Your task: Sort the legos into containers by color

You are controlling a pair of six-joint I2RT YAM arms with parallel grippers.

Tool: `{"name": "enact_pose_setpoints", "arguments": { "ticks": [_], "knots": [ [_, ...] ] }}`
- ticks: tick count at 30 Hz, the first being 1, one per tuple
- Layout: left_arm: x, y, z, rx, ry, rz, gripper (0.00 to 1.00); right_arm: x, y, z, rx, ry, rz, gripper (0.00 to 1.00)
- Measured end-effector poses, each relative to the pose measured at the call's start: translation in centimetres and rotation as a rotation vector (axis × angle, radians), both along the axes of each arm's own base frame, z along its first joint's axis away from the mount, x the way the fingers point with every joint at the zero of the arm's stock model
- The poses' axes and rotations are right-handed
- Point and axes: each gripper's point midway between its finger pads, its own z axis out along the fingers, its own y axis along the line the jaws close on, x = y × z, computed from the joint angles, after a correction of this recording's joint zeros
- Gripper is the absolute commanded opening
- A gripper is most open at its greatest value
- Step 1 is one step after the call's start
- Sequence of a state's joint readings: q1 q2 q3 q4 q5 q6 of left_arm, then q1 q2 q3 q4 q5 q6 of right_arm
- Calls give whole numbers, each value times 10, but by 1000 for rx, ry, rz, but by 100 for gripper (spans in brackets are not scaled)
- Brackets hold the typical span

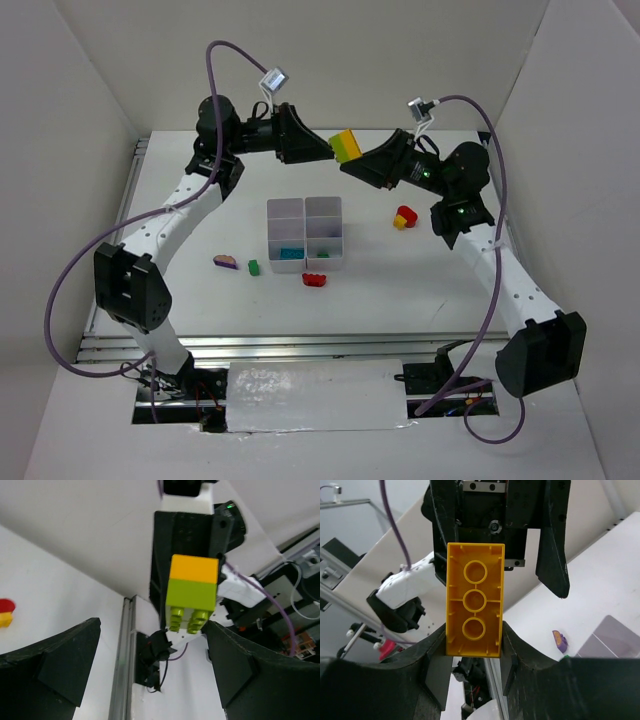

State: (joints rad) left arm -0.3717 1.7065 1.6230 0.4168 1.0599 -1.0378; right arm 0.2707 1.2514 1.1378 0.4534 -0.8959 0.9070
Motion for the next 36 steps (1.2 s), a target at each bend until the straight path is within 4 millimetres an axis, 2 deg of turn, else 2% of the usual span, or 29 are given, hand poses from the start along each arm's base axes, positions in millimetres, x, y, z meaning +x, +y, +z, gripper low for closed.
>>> {"name": "enact_pose_setpoints", "arguments": {
  "ticks": [4,9,11,14,17,18,19,20,23,24,25,26,28,29,36],
  "knots": [
    [-12,2,17,-57,-44,-52,100,-6,2,2,5,-9,42,0],
    [-17,3,21,-64,-69,-72,99,0,2,-4,-1,16,26,0],
    [-16,2,19,-57,-66,-71,96,3,3,-7,-2,25,24,0],
    [-16,2,17,-51,-55,-71,85,9,5,-12,-2,46,26,0],
    [-15,1,14,-44,-48,-66,71,16,10,-18,-4,67,39,0],
    [-11,1,12,-40,-40,-57,57,17,12,-17,-4,67,43,0],
    [-9,1,10,-35,-32,-53,49,16,14,-16,-4,64,50,0],
    [-8,0,8,-31,-28,-47,30,15,16,-15,-4,59,60,0],
    [-8,0,11,-21,-23,-50,0,14,17,-13,-5,32,60,0],
    [-8,0,11,-19,-24,-50,0,14,17,-12,-3,27,60,5],
    [-8,0,11,-17,-27,-50,0,14,17,-12,-4,25,60,34],
    [-8,0,11,-16,-33,-49,0,14,17,-12,-6,21,62,58],
    [-8,0,10,-12,-31,-50,0,14,18,-14,-14,25,63,94],
    [-10,-2,9,-8,-35,-58,0,14,18,-18,-26,28,66,100],
    [-20,-10,3,30,-90,-95,0,23,1,-38,-122,16,22,97]
  ]
}}
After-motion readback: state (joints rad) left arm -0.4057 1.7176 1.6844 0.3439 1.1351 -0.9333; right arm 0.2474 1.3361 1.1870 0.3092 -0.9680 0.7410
